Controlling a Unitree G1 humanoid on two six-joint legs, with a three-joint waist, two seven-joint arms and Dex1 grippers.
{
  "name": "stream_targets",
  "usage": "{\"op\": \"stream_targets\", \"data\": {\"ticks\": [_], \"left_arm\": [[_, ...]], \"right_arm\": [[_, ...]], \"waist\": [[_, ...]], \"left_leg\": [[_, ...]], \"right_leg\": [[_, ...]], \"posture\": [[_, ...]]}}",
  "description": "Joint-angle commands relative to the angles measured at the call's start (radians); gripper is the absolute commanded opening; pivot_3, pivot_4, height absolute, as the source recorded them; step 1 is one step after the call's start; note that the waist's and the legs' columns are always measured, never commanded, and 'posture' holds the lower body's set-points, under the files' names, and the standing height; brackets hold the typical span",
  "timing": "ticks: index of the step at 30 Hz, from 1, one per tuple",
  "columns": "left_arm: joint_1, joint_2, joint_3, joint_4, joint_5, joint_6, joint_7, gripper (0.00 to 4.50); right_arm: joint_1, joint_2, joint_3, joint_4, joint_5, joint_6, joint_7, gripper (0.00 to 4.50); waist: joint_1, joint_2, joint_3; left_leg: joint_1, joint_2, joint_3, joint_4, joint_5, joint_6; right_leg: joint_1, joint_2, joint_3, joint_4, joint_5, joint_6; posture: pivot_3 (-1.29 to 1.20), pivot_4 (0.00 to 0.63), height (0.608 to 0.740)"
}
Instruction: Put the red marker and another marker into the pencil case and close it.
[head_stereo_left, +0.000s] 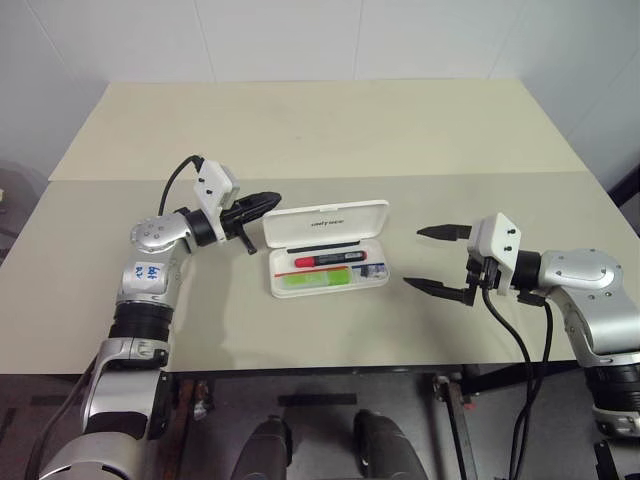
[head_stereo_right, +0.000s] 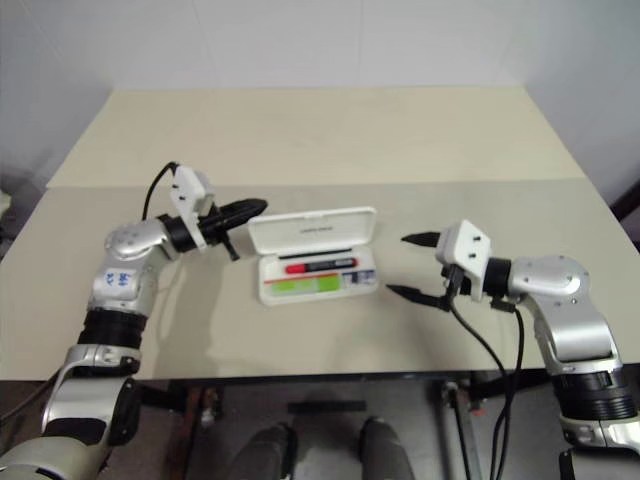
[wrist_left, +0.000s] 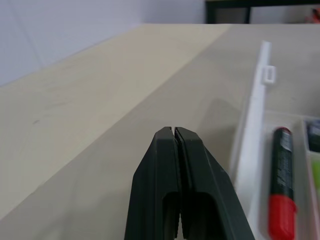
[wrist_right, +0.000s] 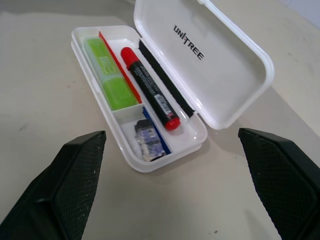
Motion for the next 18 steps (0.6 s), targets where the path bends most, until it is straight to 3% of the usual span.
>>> {"op": "stream_targets", "data": {"ticks": [1, 18], "left_arm": [[-0.001, 0.03, -0.048, -0.025, 0.026, -0.061, -0.084, 0.06], [-0.039, -0.037, -0.315, -0.077, 0.224, -0.035, -0.144, 0.06]], "right_arm": [[0.006, -0.002, -0.024, -0.057, 0.026, 0.012, -0.018, 4.5], [0.148, 0.021, -0.076, -0.282, 0.076, 0.126, -0.177, 4.5]], "waist": [[0.0, 0.0, 0.0], [0.0, 0.0, 0.0]], "left_leg": [[0.0, 0.0, 0.0, 0.0, 0.0, 0.0], [0.0, 0.0, -0.001, 0.001, 0.0, 0.001]], "right_leg": [[0.0, 0.0, 0.0, 0.0, 0.0, 0.0], [0.001, 0.001, 0.0, 0.001, 0.0, 0.0]], "posture": [[0.0, 0.15, 0.74], [0.0, 0.15, 0.74]]}}
